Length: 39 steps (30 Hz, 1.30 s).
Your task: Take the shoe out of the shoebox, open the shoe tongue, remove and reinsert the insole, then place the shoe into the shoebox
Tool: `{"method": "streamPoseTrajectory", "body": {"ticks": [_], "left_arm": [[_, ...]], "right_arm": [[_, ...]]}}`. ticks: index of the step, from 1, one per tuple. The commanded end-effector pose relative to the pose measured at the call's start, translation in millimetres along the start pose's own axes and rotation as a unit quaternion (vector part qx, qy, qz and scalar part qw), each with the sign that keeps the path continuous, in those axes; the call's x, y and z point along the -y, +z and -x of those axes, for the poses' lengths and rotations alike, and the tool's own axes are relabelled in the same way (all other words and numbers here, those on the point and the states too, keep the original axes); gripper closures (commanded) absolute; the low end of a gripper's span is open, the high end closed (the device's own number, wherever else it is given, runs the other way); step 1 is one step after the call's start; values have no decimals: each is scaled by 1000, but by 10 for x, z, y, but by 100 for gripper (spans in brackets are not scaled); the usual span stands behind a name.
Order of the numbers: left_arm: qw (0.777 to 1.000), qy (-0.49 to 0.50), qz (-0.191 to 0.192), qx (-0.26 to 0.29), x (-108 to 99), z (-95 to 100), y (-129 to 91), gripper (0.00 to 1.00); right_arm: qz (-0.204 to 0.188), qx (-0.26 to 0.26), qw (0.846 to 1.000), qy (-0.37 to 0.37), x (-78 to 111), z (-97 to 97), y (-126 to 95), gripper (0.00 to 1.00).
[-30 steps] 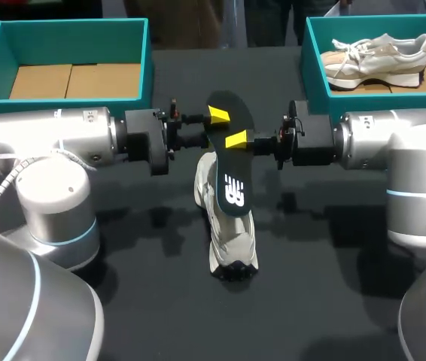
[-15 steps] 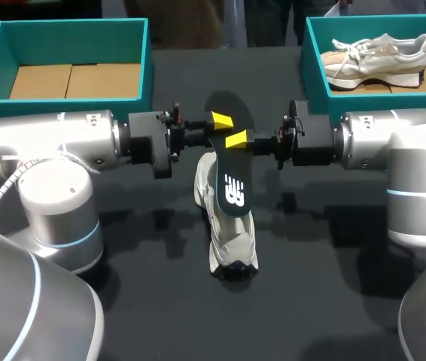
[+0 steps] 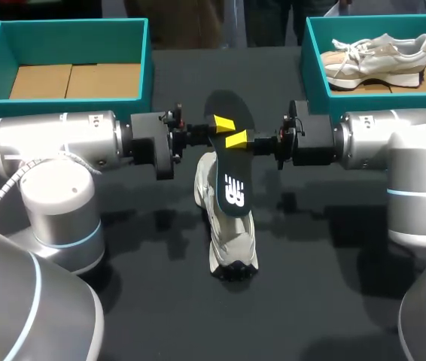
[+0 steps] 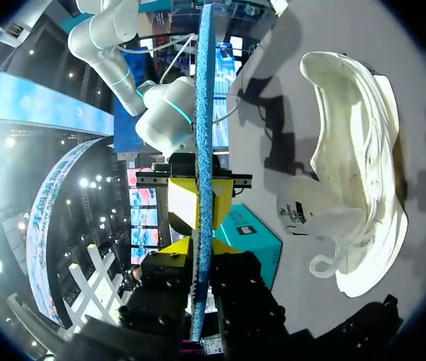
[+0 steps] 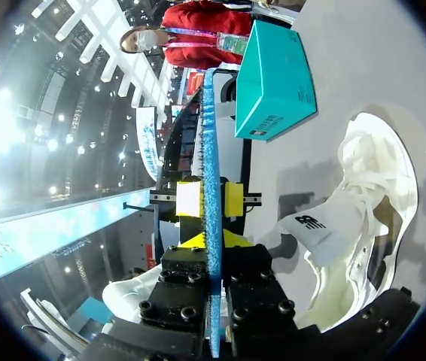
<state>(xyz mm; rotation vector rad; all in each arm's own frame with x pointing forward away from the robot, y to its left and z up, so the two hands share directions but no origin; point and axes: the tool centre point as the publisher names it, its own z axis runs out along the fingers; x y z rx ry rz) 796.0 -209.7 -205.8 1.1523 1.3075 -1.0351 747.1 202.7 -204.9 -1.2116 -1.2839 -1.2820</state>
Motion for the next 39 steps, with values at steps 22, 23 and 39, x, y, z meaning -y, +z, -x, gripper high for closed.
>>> {"method": "streamPoseTrajectory", "body": {"ticks": [22, 23, 39], "left_arm": [[1000, 9, 0, 7, -3, -5, 71, 100], [1000, 8, 0, 7, -2, -5, 59, 100], [1000, -8, -12, -12, 237, 109, -386, 100]], "right_arm": [[-2, -3, 1000, -8, 12, 0, -3, 100], [-2, -4, 1000, -16, 16, -5, -13, 76], [-37, 43, 985, -163, 96, -36, -659, 0]]}}
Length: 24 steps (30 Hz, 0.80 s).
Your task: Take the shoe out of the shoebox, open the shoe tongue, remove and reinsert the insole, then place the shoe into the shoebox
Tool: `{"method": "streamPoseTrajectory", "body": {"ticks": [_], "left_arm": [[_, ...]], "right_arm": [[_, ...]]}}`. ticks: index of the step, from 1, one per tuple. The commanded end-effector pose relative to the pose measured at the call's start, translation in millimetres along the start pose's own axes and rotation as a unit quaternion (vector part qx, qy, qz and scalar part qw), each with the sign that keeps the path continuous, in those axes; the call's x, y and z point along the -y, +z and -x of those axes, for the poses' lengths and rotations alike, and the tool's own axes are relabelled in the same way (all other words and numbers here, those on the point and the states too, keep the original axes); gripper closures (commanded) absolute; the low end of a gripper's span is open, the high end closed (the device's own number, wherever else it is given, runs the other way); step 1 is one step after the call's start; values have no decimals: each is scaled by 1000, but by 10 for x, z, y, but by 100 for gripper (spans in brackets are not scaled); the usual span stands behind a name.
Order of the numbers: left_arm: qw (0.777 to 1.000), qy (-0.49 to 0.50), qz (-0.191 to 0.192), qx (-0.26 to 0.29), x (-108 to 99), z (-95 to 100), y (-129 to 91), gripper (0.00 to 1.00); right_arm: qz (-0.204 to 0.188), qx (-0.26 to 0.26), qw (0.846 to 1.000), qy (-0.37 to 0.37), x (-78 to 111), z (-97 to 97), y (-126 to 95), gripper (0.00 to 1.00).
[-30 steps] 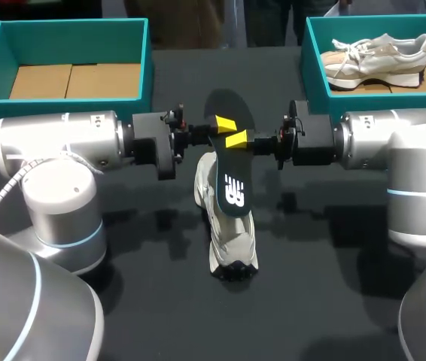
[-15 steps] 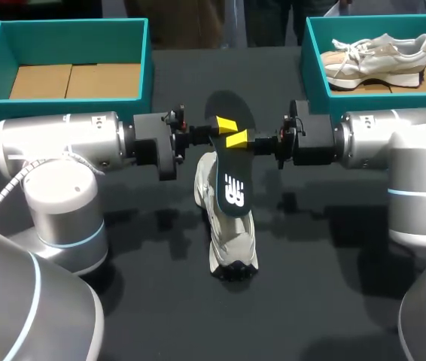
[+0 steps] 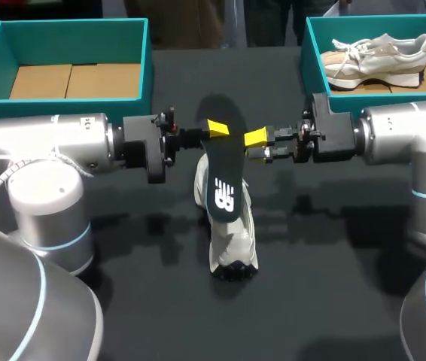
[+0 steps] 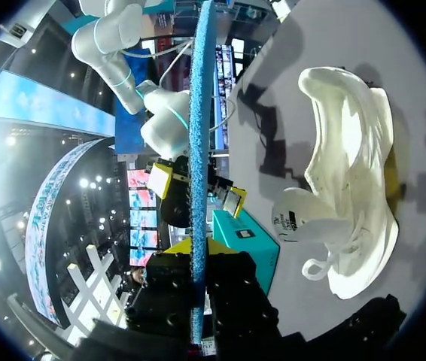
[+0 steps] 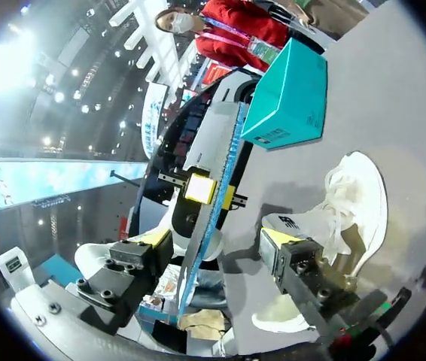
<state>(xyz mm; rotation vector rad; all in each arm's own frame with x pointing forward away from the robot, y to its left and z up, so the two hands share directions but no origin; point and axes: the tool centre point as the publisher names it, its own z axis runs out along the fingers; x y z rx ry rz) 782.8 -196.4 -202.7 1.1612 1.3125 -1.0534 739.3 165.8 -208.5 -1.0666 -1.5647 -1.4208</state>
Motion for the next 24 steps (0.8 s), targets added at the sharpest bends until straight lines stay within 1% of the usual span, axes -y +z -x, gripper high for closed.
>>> {"method": "streamPoseTrajectory", "body": {"ticks": [1, 4, 6, 7, 8, 10, 24], "left_arm": [[1000, -5, -5, -11, 162, 96, -260, 100], [1000, -11, -9, -15, 254, 141, -344, 100], [1000, -10, -9, -18, 316, 167, -393, 100], [1000, -11, -8, -21, 349, 175, -414, 100], [999, -12, -8, -28, 385, 181, -431, 100], [999, -3, -9, -35, 457, 190, -468, 100], [999, -3, -9, -35, 457, 190, -468, 100]], "right_arm": [[-23, 15, 999, -36, 17, -64, -336, 0], [-45, 34, 996, -71, 16, -52, -442, 0], [-54, 71, 993, -82, 9, -46, -498, 0], [-59, 75, 992, -85, 3, -44, -520, 0], [-59, 66, 992, -91, -4, -38, -540, 0], [-59, 66, 992, -91, -4, -38, -540, 0], [-59, 66, 992, -91, -4, -38, -540, 0]]}}
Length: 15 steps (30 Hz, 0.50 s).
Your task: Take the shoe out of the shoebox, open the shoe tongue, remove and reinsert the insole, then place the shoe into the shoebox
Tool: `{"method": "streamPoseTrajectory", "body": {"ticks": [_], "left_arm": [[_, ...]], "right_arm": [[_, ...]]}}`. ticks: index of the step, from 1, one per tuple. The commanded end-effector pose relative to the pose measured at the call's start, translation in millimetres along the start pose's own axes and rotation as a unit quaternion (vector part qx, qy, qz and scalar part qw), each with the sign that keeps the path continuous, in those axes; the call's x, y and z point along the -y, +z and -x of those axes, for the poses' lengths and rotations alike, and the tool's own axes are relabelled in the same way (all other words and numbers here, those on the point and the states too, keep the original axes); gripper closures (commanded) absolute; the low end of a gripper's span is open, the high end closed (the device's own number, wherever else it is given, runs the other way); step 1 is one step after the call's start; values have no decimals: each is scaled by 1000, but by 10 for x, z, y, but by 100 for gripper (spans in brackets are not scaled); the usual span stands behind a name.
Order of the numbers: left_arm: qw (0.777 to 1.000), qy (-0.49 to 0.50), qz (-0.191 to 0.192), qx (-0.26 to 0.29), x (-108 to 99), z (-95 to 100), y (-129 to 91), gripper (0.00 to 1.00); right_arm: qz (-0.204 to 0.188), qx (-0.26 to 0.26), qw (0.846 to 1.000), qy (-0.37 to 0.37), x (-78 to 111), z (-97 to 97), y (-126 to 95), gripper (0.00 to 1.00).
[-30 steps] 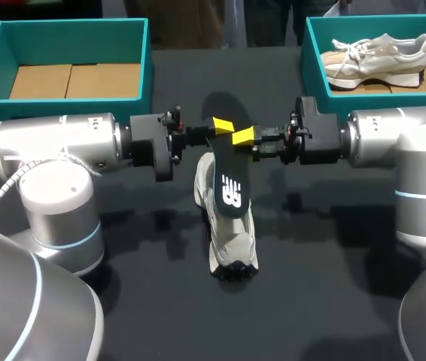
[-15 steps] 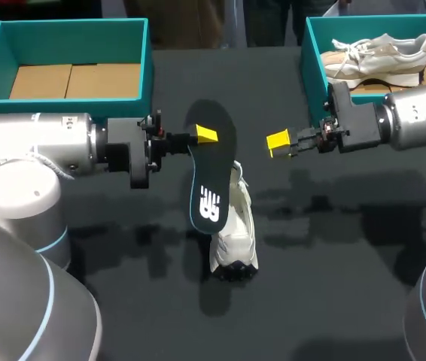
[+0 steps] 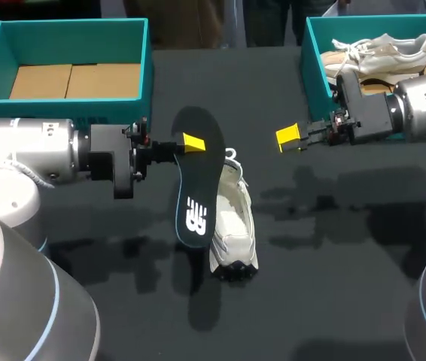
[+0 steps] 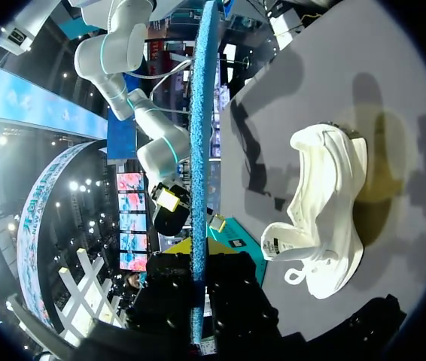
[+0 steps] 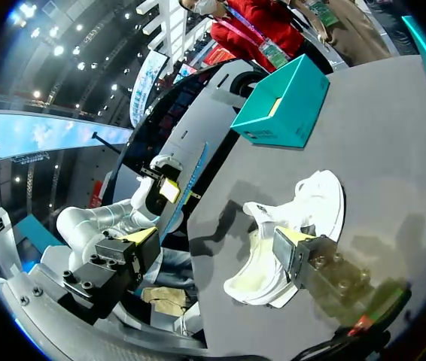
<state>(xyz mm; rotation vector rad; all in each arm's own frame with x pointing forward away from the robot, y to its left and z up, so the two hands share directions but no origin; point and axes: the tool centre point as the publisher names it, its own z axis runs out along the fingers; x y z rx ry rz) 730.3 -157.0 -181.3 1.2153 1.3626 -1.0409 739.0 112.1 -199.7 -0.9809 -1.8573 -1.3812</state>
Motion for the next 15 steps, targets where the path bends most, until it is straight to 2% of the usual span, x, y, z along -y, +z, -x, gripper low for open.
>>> {"method": "streamPoseTrajectory", "body": {"ticks": [1, 5, 7, 11, 15], "left_arm": [[1000, 1, 0, -1, 0, 0, 13, 100], [1000, 1, 0, -1, 0, 0, 13, 100], [1000, -5, 3, -5, 49, 44, -6, 100], [999, -36, 16, -11, 130, 100, -81, 100], [997, -70, 27, -19, 224, 113, -135, 100]], "right_arm": [[0, 1, 1000, 1, 5, -6, 4, 0], [0, 1, 1000, 1, 5, -6, 4, 0], [-20, 28, 999, -18, 11, -12, -10, 0], [-22, 61, 994, -87, 94, 13, -143, 0], [-46, 122, 980, -148, 185, 36, -279, 0]]}}
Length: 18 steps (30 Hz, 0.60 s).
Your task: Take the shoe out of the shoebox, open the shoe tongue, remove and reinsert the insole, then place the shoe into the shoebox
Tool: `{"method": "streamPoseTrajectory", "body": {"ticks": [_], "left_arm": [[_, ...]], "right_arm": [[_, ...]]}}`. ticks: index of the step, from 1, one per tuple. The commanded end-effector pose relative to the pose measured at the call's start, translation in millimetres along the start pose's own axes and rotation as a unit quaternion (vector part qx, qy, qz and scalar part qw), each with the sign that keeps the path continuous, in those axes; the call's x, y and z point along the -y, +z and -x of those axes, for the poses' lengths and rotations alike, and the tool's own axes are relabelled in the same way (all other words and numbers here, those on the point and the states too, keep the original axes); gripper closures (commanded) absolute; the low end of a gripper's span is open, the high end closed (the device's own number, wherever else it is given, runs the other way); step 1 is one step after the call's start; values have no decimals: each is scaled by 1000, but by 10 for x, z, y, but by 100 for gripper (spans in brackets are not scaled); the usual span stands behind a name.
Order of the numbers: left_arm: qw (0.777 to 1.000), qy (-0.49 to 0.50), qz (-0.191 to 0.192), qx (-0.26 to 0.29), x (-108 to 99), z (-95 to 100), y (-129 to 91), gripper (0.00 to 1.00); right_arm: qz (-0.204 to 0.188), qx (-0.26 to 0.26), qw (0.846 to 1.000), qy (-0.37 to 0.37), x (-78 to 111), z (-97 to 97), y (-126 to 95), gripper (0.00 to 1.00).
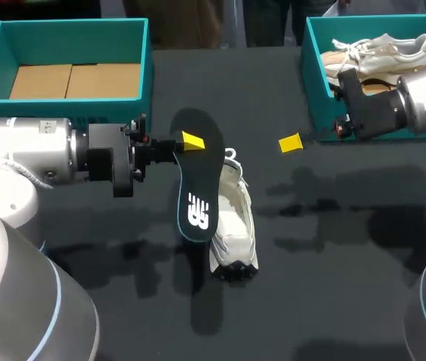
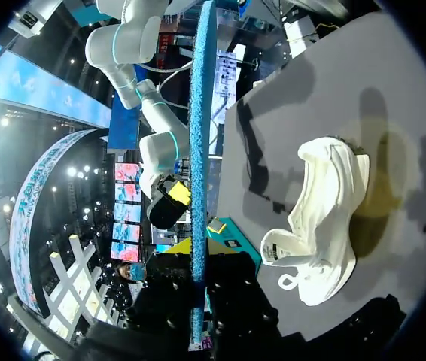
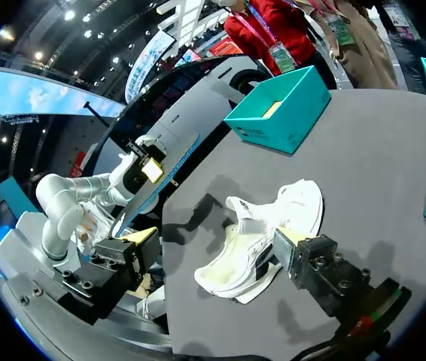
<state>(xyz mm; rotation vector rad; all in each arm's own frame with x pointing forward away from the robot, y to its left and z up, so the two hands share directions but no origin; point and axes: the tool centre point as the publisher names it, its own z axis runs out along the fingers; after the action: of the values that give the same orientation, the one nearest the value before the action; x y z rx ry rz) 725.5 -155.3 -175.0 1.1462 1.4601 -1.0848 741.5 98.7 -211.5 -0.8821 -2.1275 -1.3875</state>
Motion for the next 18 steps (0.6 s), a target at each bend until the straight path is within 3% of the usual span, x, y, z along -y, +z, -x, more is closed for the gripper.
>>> {"method": "streamPoseTrajectory", "body": {"ticks": [1, 5, 7, 10, 13, 18], "left_arm": [[999, -37, 15, -14, 222, 33, -120, 100], [995, -93, 10, -28, 362, 45, -148, 100], [993, -111, 10, -35, 426, 46, -154, 100], [988, -144, 6, -46, 519, 46, -164, 100], [984, -172, 6, -55, 590, 42, -165, 100], [977, -201, 10, -67, 723, -1, -134, 100]], "right_arm": [[-18, 71, 995, -67, 159, -94, -215, 0], [-37, 109, 984, -139, 288, -60, -294, 0], [-65, 138, 975, -159, 337, -53, -312, 0], [-105, 179, 958, -197, 411, -32, -316, 0], [-118, 204, 940, -248, 492, -34, -328, 0], [-169, 220, 911, -307, 581, -16, -248, 0]]}}
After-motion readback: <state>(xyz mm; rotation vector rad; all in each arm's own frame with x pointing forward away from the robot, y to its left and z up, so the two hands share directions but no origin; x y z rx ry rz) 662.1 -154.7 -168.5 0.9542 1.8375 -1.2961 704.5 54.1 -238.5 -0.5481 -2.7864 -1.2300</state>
